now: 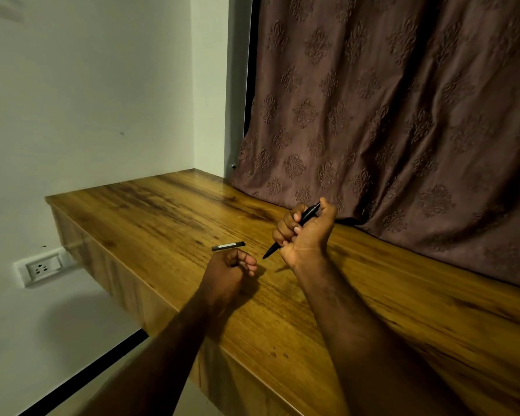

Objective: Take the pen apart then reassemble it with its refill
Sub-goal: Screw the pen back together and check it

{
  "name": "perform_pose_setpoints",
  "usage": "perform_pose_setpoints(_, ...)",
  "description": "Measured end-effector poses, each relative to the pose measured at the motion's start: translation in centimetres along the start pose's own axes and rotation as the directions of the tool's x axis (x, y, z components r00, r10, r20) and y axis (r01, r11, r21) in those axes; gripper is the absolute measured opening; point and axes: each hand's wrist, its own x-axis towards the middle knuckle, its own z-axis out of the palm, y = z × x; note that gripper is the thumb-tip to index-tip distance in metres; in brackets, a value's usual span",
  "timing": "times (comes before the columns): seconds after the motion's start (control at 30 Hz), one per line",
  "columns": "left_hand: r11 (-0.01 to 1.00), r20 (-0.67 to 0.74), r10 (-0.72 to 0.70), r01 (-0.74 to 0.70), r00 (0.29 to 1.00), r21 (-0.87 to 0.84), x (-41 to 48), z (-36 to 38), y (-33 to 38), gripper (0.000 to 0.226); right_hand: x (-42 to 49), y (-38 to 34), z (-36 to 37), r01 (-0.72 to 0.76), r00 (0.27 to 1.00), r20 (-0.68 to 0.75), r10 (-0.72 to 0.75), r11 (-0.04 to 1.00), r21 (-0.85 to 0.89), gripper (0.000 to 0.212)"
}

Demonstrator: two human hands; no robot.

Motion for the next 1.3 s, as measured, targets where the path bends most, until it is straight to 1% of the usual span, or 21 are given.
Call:
perform_pose_setpoints(0.03, 1.000, -0.005, 0.001, -0.001, 1.000, -0.003, 0.2, -0.2, -0.2, 0.018, 0.0, -0.1, 0.0, 0.000, 1.000, -0.002, 0.000, 1.000, -0.004, 0.053)
perform_pose_setpoints(0.1, 0.999, -0.033, 0.005, -0.003, 0.999, 0.045, 0.2, -0.3, -0.1, 0.020, 0.0, -0.2, 0.1, 0.008, 1.000, -0.009, -0.008, 1.000, -0.013, 0.051)
perform_pose_setpoints(0.27, 0.999, -0.017, 0.012, -0.011, 1.000, 0.034, -0.6, 0.5, 0.6, 0.022, 0.1, -0.1, -0.1, 0.035, 0.999, -0.022, -0.035, 0.999, 0.000, 0.053)
perform_pose_setpoints(0.4, 0.997, -0.018, 0.036, -0.035, 0.999, 0.062, -1.0, 0.7, 1.1, 0.021, 0.2, -0.1, -0.1, 0.049, 0.999, -0.015, -0.049, 0.999, -0.005, 0.050)
perform_pose_setpoints(0.53, 0.999, 0.010, -0.021, 0.022, 1.000, -0.039, -1.1, 0.8, 1.2, 0.024, 0.2, 0.0, 0.0, 0.039, 0.999, -0.010, -0.039, 0.999, -0.015, 0.053)
perform_pose_setpoints(0.67, 0.996, 0.010, -0.025, 0.026, 1.000, -0.082, -1.3, 1.0, 1.2, 0.026, 0.1, 0.0, 0.0, 0.020, 1.000, -0.011, -0.020, 1.000, -0.021, 0.051)
perform_pose_setpoints(0.83, 1.000, -0.006, -0.004, 0.004, 1.000, -0.002, -1.4, 0.9, 1.3, 0.023, 0.1, -0.2, 0.0, 0.027, 1.000, -0.015, -0.027, 0.999, -0.031, 0.051)
perform_pose_setpoints(1.0, 1.000, 0.021, -0.014, 0.014, 1.000, -0.021, -1.4, 0.8, 1.3, 0.023, 0.1, 0.0, 0.1, 0.061, 0.997, -0.039, -0.061, 0.998, -0.010, 0.053)
perform_pose_setpoints(1.13, 0.998, 0.026, -0.018, 0.020, 0.999, -0.062, -1.4, 0.9, 1.4, 0.026, 0.1, -0.1, 0.1, 0.049, 0.998, -0.046, -0.049, 0.999, 0.001, 0.049)
perform_pose_setpoints(1.3, 0.991, 0.042, -0.048, 0.053, 0.998, -0.126, -0.8, 0.7, 0.8, 0.026, 0.2, 0.0, 0.0, 0.036, 0.999, -0.023, -0.036, 0.999, -0.004, 0.051)
